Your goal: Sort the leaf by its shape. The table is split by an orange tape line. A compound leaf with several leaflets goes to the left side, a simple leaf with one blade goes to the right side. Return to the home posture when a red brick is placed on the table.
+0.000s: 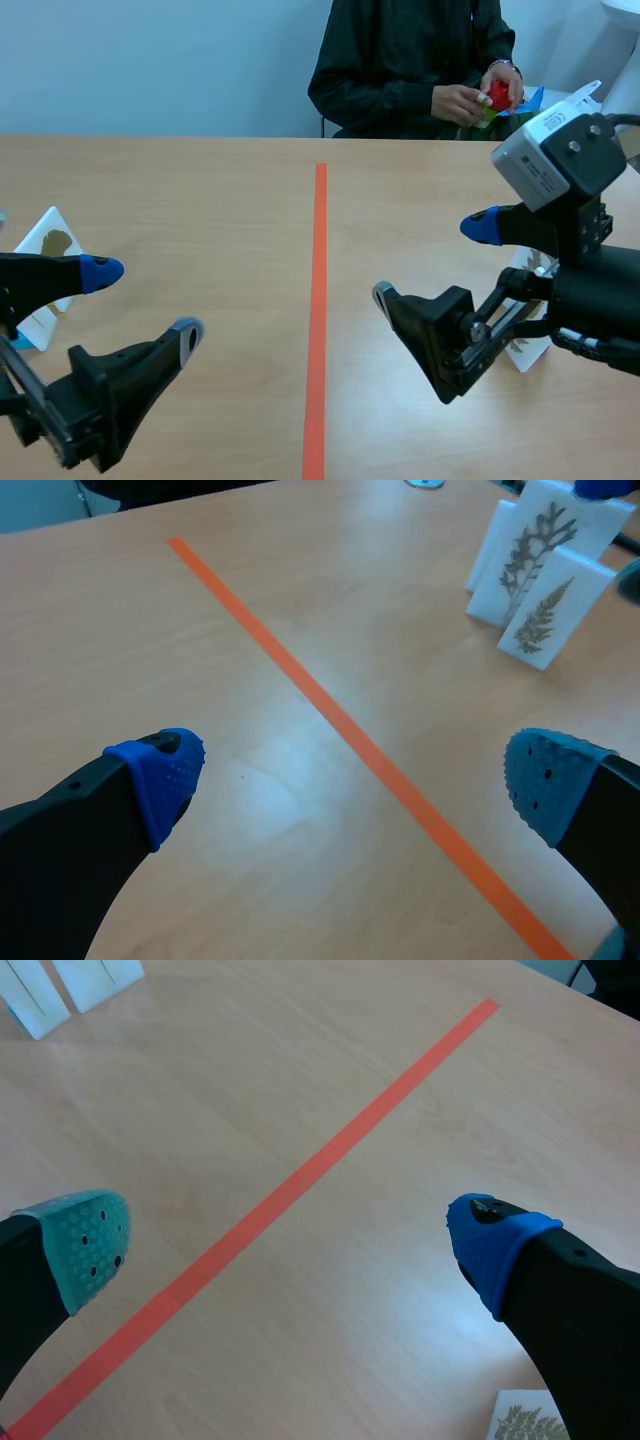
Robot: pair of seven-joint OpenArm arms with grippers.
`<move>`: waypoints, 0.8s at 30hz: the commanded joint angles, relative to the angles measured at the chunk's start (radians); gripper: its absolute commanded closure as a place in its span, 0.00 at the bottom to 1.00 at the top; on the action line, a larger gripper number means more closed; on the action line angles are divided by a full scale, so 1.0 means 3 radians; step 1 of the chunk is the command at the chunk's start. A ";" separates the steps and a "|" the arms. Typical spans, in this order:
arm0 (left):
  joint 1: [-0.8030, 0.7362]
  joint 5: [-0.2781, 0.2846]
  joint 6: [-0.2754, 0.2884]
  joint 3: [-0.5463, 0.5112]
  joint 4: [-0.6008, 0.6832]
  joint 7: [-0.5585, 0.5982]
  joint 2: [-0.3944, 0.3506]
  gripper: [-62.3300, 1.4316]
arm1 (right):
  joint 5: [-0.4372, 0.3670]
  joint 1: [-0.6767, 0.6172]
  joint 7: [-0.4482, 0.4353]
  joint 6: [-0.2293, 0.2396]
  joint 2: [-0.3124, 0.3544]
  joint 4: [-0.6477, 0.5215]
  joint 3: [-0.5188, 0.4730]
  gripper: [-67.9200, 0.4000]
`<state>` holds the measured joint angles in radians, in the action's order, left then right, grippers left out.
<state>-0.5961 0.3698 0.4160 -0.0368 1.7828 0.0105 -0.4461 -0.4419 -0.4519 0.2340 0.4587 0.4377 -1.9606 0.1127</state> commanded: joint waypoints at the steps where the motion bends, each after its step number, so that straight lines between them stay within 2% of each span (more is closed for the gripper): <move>1: 0.0060 -0.0010 -0.0031 0.0008 0.0001 0.0047 0.0057 0.00 | -0.0048 0.0038 -0.0052 -0.0010 0.0000 -0.0004 -0.0048 0.00; 7: 0.0080 -0.0017 -0.0212 0.0200 -0.0005 0.0047 0.0057 0.00 | -0.0047 0.0038 -0.0051 -0.0010 0.0000 -0.0004 -0.0048 0.00; 11: 0.0106 -0.0122 -0.0263 0.0256 -0.0005 0.0046 0.0065 0.00 | -0.0047 0.0038 -0.0051 -0.0010 0.0000 -0.0004 -0.0048 0.00; 15: 0.0113 -0.0132 -0.0374 0.0296 -0.0005 0.0043 0.0081 0.00 | -0.0047 0.0038 -0.0051 -0.0010 0.0000 -0.0004 -0.0048 0.00; 24: 0.0178 -0.0137 -0.0445 0.0315 -0.0005 -0.0198 0.0174 0.00 | -0.0047 0.0038 -0.0065 -0.0010 0.0000 -0.0004 -0.0047 0.00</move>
<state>-0.5552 0.3210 0.2886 0.0570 1.7752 -0.0608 -0.3981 -0.4419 -0.4519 0.2337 0.4587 0.4377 -1.9606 0.1127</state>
